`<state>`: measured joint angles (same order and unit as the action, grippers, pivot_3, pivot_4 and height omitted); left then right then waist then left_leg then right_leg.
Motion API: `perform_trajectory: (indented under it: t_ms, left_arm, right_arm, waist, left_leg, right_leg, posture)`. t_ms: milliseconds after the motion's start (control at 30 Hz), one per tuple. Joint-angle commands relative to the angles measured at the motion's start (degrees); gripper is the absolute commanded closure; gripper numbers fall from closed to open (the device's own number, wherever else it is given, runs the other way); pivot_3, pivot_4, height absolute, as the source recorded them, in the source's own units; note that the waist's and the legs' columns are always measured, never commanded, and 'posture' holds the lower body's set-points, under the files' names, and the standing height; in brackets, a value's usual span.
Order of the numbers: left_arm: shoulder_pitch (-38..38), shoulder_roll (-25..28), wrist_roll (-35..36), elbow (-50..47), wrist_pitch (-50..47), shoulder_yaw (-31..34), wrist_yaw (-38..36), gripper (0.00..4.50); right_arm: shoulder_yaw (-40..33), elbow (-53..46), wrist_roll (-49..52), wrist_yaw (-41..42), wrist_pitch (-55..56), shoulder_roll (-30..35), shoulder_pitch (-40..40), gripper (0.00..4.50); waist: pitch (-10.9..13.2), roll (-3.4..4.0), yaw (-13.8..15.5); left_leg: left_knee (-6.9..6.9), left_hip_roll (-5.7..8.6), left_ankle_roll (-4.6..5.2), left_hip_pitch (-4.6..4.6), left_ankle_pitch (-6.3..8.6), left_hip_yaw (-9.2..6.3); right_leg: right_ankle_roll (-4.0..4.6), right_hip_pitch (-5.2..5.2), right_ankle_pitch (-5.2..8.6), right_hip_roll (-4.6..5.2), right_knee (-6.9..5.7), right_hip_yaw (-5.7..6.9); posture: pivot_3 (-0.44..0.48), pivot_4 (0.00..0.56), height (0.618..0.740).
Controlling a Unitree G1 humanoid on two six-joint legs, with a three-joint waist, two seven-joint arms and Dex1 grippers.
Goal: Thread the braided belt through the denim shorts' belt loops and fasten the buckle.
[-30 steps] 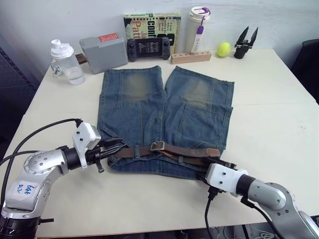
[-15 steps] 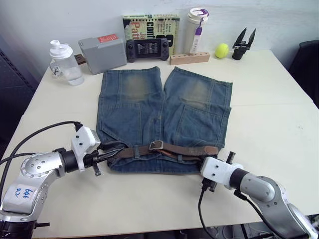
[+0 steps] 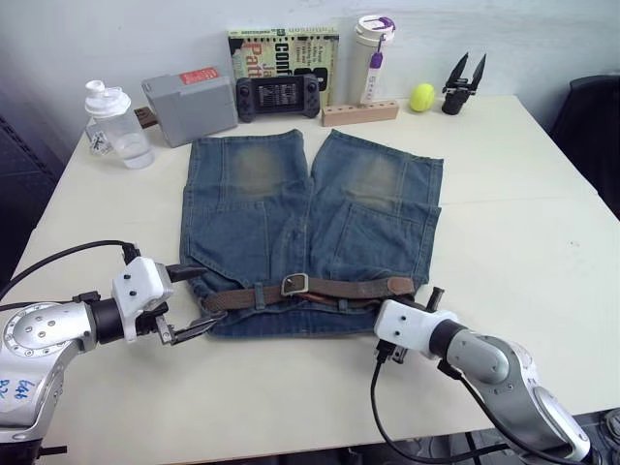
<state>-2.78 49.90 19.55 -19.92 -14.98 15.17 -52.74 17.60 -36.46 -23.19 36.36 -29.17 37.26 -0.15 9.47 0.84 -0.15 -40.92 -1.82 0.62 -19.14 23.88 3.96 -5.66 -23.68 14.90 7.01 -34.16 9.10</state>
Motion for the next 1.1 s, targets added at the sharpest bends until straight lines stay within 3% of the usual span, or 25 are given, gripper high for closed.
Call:
perform_trajectory:
  t_ms: [33, 167, 433, 733, 767, 833, 1067, 1100]
  left_arm:
    - [2.5, 0.3, -5.8, 2.3, 5.1, -2.8, 1.7, 0.01]
    - [4.9, -0.3, -10.4, 4.7, 8.5, -5.2, 4.0, 0.01]
    - [4.1, 1.0, -11.4, 1.8, 7.7, -7.6, 2.0, 0.01]
    - [6.4, 2.4, -18.5, 1.6, 9.2, -9.1, 4.7, 0.01]
    - [6.6, 1.8, -19.2, 1.1, 9.5, -9.8, 5.3, 0.42]
    - [6.5, 0.4, -20.0, -0.5, 9.1, -11.0, 6.6, 0.73]
    - [2.8, -2.3, -23.0, -4.2, 8.6, -12.0, 9.7, 3.72]
    - [2.0, -2.3, -23.7, -4.0, 9.0, -11.8, 10.2, 3.72]
  right_arm:
    - [1.8, 1.8, -0.6, 0.4, -1.2, -1.1, 0.3, 4.50]
    - [2.0, 1.7, -1.1, 0.6, -1.3, -1.7, 0.3, 4.50]
    - [2.0, 1.5, -1.6, 0.6, -1.4, -2.1, 0.4, 4.50]
    - [2.6, 1.2, -1.8, 0.7, -1.8, -3.3, 0.5, 4.50]
    - [2.6, 1.2, -1.8, 0.8, -1.9, -3.3, 0.5, 4.50]
    - [2.7, 1.3, -1.9, 0.8, -1.9, -3.4, 0.5, 4.50]
    - [3.8, 1.7, -2.3, 0.9, -2.3, -4.4, -0.1, 4.50]
    - [3.8, 1.8, -2.4, 1.0, -2.3, -4.5, -0.2, 4.50]
  waist:
    - [0.0, 0.00, 0.0]
    - [0.0, 0.00, -0.1]
    - [0.0, 0.00, -0.1]
    - [0.0, 0.00, -0.1]
    - [0.0, 0.00, -0.1]
    - [0.0, 0.00, -0.1]
    - [0.0, -0.01, -0.2]
    - [0.0, -0.01, -0.3]
  left_leg:
    - [0.00, -0.01, 0.00, -0.01, 0.00, 0.01]
    - [0.03, -0.04, -0.02, -0.01, 0.01, 0.04]
    - [0.02, -0.05, -0.02, -0.01, 0.01, 0.05]
    - [0.02, -0.06, -0.02, -0.01, 0.01, 0.05]
    - [0.02, -0.06, -0.02, -0.01, 0.01, 0.05]
    - [0.03, -0.06, -0.02, -0.01, 0.01, 0.05]
    - [0.03, -0.08, -0.02, -0.01, 0.02, 0.05]
    - [0.03, -0.08, -0.02, 0.00, 0.01, 0.05]
  right_leg:
    - [0.00, 0.00, 0.00, -0.02, 0.00, 0.00]
    - [0.00, -0.03, 0.00, -0.06, 0.01, -0.03]
    - [0.00, -0.03, 0.00, -0.07, 0.00, -0.04]
    - [0.00, -0.03, 0.00, -0.07, 0.00, -0.03]
    - [0.00, -0.03, 0.00, -0.07, 0.00, -0.04]
    - [0.00, -0.03, 0.00, -0.07, 0.00, -0.04]
    - [0.00, -0.03, 0.00, -0.08, 0.00, -0.04]
    - [0.00, -0.03, 0.00, -0.08, 0.00, -0.05]
  posture:
    - [0.000, 0.150, 0.726]
    - [0.000, 0.150, 0.726]
    - [0.000, 0.150, 0.726]
    - [0.000, 0.150, 0.726]
    - [0.000, 0.150, 0.726]
    - [0.000, 0.150, 0.726]
    - [0.000, 0.150, 0.726]
    - [0.000, 0.150, 0.726]
